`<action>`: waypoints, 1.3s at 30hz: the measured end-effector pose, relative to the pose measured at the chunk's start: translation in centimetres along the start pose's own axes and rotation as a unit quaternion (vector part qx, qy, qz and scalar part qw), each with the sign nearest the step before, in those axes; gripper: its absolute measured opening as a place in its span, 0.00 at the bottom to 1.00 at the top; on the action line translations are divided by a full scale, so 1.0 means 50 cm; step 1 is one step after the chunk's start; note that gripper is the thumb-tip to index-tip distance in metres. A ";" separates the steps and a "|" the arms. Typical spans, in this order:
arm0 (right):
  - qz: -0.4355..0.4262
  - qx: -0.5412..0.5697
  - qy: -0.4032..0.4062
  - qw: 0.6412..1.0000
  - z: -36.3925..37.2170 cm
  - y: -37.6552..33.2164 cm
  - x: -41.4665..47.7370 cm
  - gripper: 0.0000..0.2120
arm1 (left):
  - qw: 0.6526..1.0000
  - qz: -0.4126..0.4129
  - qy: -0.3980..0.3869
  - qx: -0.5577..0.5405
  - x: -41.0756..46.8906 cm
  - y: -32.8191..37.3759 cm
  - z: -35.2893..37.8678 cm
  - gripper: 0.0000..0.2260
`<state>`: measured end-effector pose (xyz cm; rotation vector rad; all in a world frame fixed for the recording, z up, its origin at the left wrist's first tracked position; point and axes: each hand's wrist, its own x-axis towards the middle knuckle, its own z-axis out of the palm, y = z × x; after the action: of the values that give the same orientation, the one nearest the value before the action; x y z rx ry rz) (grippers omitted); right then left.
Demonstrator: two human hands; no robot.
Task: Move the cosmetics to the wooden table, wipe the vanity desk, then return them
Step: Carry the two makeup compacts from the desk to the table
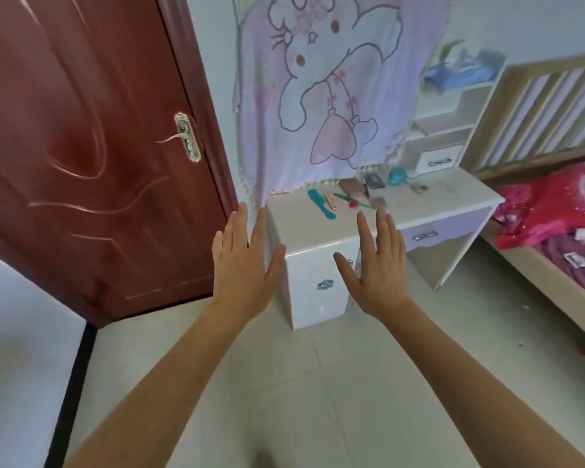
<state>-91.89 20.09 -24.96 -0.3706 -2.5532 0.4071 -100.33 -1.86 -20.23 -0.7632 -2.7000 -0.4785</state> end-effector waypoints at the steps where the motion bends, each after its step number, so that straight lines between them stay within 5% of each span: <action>1: 0.009 -0.003 0.001 1.000 0.007 0.032 0.015 0.36 | 1.000 0.011 -0.010 -0.002 0.030 0.019 0.023 0.29; 15: 0.109 -0.108 -0.095 0.984 0.115 0.410 0.405 0.35 | 0.980 0.056 -0.164 -0.102 0.546 0.174 0.371 0.32; 25: 0.160 -0.067 -0.123 0.977 0.196 0.633 0.634 0.35 | 0.963 0.057 -0.254 -0.064 0.834 0.279 0.573 0.30; 39: 0.017 0.027 -0.369 0.929 0.485 0.910 0.943 0.30 | 0.923 -0.074 -0.378 0.020 0.998 0.314 0.917 0.29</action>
<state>-135.63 72.56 -39.62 -0.2698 -3.2558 0.7417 -141.08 51.07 -39.68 -0.8664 -3.4865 -0.1667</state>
